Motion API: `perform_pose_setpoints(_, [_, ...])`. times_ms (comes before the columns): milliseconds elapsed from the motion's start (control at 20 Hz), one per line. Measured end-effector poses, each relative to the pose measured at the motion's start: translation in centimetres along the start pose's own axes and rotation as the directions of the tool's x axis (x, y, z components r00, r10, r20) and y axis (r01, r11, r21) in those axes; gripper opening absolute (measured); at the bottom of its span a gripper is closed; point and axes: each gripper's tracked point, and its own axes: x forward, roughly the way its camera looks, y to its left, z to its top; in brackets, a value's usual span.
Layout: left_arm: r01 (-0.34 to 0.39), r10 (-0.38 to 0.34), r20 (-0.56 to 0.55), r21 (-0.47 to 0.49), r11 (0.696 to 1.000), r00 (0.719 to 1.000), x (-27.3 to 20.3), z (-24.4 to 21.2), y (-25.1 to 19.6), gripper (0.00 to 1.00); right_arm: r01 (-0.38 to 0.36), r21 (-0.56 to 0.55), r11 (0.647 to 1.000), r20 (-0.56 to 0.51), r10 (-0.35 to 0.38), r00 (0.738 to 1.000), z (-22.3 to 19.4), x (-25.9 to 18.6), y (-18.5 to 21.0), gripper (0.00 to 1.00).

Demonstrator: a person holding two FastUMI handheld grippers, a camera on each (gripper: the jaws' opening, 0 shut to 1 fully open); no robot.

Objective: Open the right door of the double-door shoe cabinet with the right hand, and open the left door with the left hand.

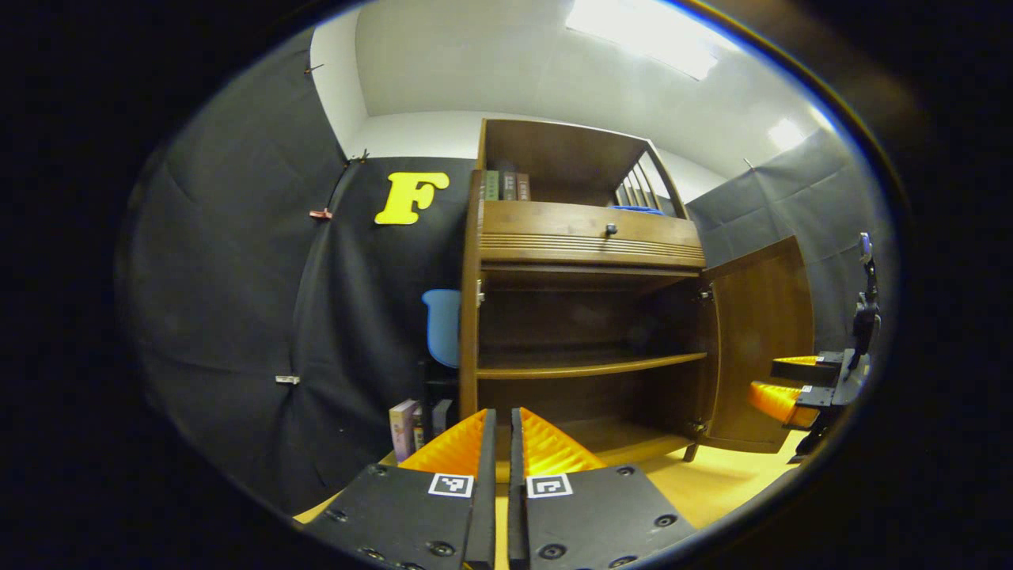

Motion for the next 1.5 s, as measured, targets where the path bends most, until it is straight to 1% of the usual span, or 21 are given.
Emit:
perform_pose_setpoints(100, [0.026, -0.026, 0.007, -0.007, 1.0, 1.0, 0.8, 0.1, -1.7, 0.38, -0.016, 0.01, 1.0, -0.01, 0.016, 1.0, 0.2, -0.6, 0.5, 0.94])
perform_pose_setpoints(250, [0.037, -0.037, 0.018, -0.041, 0.998, 0.999, 1.7, -0.1, -3.0, 0.7, 0.023, -0.011, 1.0, 0.014, -0.023, 1.0, 1.1, -1.4, -0.4, 0.95])
perform_pose_setpoints(350, [0.021, -0.021, -0.002, -0.047, 0.999, 1.0, 1.8, -0.7, -3.0, 0.85, 0.053, -0.044, 0.998, 0.028, -0.052, 0.998, 1.4, -1.8, -1.1, 0.95])
perform_pose_setpoints(400, [0.009, -0.01, -0.012, -0.051, 0.999, 1.0, 2.1, -0.7, -3.0, 0.9, 0.059, -0.054, 0.997, 0.034, -0.057, 0.998, 1.6, -1.9, -1.2, 0.96])
perform_pose_setpoints(450, [0.005, -0.006, -0.015, -0.054, 0.999, 1.0, 2.3, -0.8, -3.1, 0.92, 0.056, -0.059, 0.997, 0.039, -0.054, 0.998, 1.6, -2.1, -1.0, 0.95])
perform_pose_setpoints(550, [0.02, -0.022, -0.02, -0.064, 0.998, 1.0, 2.5, -1.0, -3.7, 0.94, 0.034, -0.062, 0.998, 0.045, -0.031, 0.998, 1.6, -2.4, -0.4, 0.96])
perform_pose_setpoints(600, [0.035, -0.037, -0.023, -0.069, 0.997, 0.999, 2.5, -1.1, -4.0, 0.94, 0.028, -0.066, 0.997, 0.048, -0.025, 0.999, 1.5, -2.5, -0.3, 0.96])
perform_pose_setpoints(650, [0.045, -0.047, -0.025, -0.069, 0.997, 0.999, 2.6, -1.2, -4.4, 0.94, 0.025, -0.071, 0.997, 0.052, -0.022, 0.998, 1.6, -2.5, -0.3, 0.95])
perform_pose_setpoints(700, [0.05, -0.051, -0.025, -0.064, 0.997, 0.998, 2.7, -1.2, -4.4, 0.92, 0.026, -0.077, 0.997, 0.056, -0.022, 0.998, 1.7, -2.5, -0.3, 0.96])
perform_pose_setpoints(850, [0.055, -0.056, -0.018, -0.041, 0.998, 0.998, 3.0, -1.3, -5.0, 0.94, 0.042, -0.09, 0.995, 0.058, -0.037, 0.998, 1.5, -2.2, -0.8, 0.96])
perform_pose_setpoints(1050, [0.082, -0.082, -0.012, -0.041, 0.996, 0.997, 3.5, -0.8, -6.3, 0.94, 0.055, -0.075, 0.996, 0.051, -0.051, 0.997, 1.5, -2.0, -1.3, 0.96])
perform_pose_setpoints(1100, [0.081, -0.082, -0.009, -0.039, 0.996, 0.997, 3.5, -0.7, -6.3, 0.92, 0.057, -0.067, 0.996, 0.052, -0.054, 0.997, 1.6, -1.9, -1.4, 0.96])
perform_pose_setpoints(1150, [0.077, -0.077, -0.006, -0.037, 0.996, 0.997, 3.5, -0.6, -6.3, 0.96, 0.059, -0.062, 0.996, 0.053, -0.056, 0.997, 1.7, -2.1, -1.6, 0.96])
perform_pose_setpoints(1200, [0.073, -0.073, -0.003, -0.035, 0.997, 0.997, 3.5, -0.6, -6.2, 0.94, 0.063, -0.059, 0.996, 0.053, -0.06, 0.997, 1.8, -2.1, -1.8, 0.96])
perform_pose_setpoints(1350, [0.068, -0.068, -0.005, -0.033, 0.997, 0.998, 3.5, -0.8, -6.4, 0.94, 0.068, -0.05, 0.996, 0.054, -0.066, 0.996, 1.9, -2.4, -2.2, 0.96])
perform_pose_setpoints(1400, [0.068, -0.068, -0.004, -0.034, 0.997, 0.998, 3.5, -0.8, -6.6, 0.94, 0.068, -0.047, 0.997, 0.054, -0.066, 0.996, 1.9, -2.5, -2.3, 0.95])
perform_pose_setpoints(1500, [0.07, -0.07, -0.001, -0.032, 0.997, 0.998, 3.4, -0.7, -6.8, 0.94, 0.073, -0.046, 0.996, 0.057, -0.07, 0.996, 2.0, -2.8, -2.5, 0.96])
